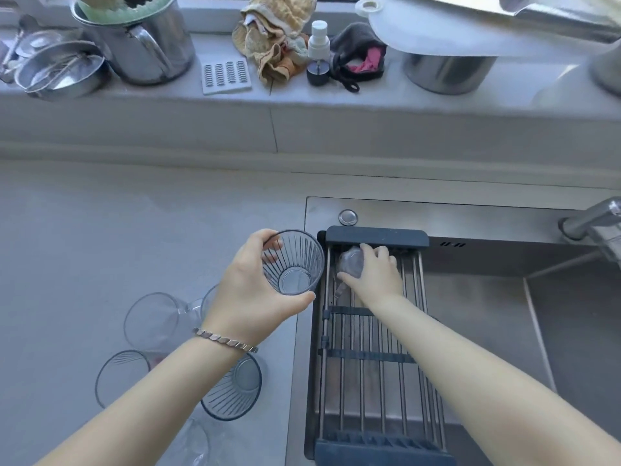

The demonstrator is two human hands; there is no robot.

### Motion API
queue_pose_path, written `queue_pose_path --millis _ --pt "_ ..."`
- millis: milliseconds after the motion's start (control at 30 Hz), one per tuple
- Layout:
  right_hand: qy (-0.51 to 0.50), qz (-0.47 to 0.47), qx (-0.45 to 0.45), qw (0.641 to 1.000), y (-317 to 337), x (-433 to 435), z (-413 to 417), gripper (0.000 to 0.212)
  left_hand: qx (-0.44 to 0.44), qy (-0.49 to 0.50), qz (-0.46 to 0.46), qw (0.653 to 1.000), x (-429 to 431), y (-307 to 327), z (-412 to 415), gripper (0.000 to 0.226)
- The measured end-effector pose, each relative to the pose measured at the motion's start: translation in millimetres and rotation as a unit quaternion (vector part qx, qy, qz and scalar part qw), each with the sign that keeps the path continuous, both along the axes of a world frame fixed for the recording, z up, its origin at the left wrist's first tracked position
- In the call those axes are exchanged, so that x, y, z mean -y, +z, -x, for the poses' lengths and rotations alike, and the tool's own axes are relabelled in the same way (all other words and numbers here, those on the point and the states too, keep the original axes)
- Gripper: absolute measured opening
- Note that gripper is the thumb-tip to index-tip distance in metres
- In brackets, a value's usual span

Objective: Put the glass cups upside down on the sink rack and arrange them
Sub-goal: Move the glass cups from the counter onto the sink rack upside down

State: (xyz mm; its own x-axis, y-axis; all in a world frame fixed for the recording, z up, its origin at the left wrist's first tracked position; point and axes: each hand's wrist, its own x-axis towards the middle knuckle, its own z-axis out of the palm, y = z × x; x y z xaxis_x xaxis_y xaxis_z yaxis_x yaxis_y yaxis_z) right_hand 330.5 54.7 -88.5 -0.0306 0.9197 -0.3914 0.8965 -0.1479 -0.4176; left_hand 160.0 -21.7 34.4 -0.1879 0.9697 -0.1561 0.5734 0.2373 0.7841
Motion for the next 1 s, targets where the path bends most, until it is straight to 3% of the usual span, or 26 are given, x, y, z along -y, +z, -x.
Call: queue_pose_path --millis 100,167,200,233,267,300,333,367,400,467,533,600,667,800,1000 --pt "-0.088 -0.018 -0.123 0.988 27.1 12.2 -13.5 0.067 0.015 0.001 0.002 1.000 -2.6 -2.5 -8.6 0.075" --pt "-0.244 0.067 -0.262 0.931 49.1 27.9 -27.2 0.053 0.040 0.013 -0.005 0.999 -3.5 -4.4 -20.9 0.070" --pt "-0.319 0.166 -0.350 0.865 60.8 37.4 -32.4 0.053 0.057 0.016 -0.005 0.998 -2.8 -5.2 -29.9 0.069" --pt "-0.372 0.275 -0.440 0.770 68.9 46.0 -38.0 0.059 0.075 0.011 0.002 0.997 -1.6 -6.5 -40.7 0.068" --pt "-0.401 0.355 -0.509 0.674 75.5 52.4 -43.5 0.066 0.093 -0.005 0.013 0.996 0.3 -8.3 -52.1 0.068" --pt "-0.406 0.392 -0.557 0.609 78.3 56.4 -48.7 0.070 0.112 -0.032 0.024 0.993 2.3 -11.1 -63.5 0.069" --pt "-0.397 0.401 -0.595 0.572 80.3 58.8 -52.6 0.064 0.130 -0.060 0.033 0.989 4.0 -14.4 -73.9 0.069" --pt "-0.390 0.390 -0.611 0.568 79.6 60.5 -57.4 0.056 0.141 -0.083 0.043 0.986 5.0 -16.7 -82.2 0.068" --pt "-0.387 0.374 -0.613 0.578 81.9 61.5 -61.0 0.048 0.143 -0.104 0.053 0.983 5.3 -18.5 -87.2 0.068" --pt "-0.396 0.306 -0.583 0.640 79.9 62.4 -70.9 0.036 0.113 -0.145 0.072 0.980 4.5 -23.5 -88.9 0.075" --pt "-0.392 0.174 -0.491 0.758 70.0 60.6 -84.7 0.044 0.036 -0.188 0.093 0.977 2.5 -27.9 -81.8 0.081" --pt "-0.332 0.015 -0.324 0.886 65.1 54.0 -94.4 0.059 -0.019 -0.204 0.097 0.974 1.4 -31.4 -70.3 0.067" --pt "-0.221 -0.075 -0.168 0.958 57.0 43.6 -99.1 0.063 -0.029 -0.181 0.103 0.978 1.5 -33.6 -58.7 0.045" --pt "-0.057 -0.119 -0.030 0.991 26.0 16.2 -87.4 0.065 -0.029 -0.123 0.107 0.986 3.9 -30.9 -39.3 0.019" --pt "0.029 -0.119 0.035 0.992 14.4 -9.3 -59.5 0.065 -0.062 -0.146 0.097 0.983 16.2 -27.7 -12.8 0.012"
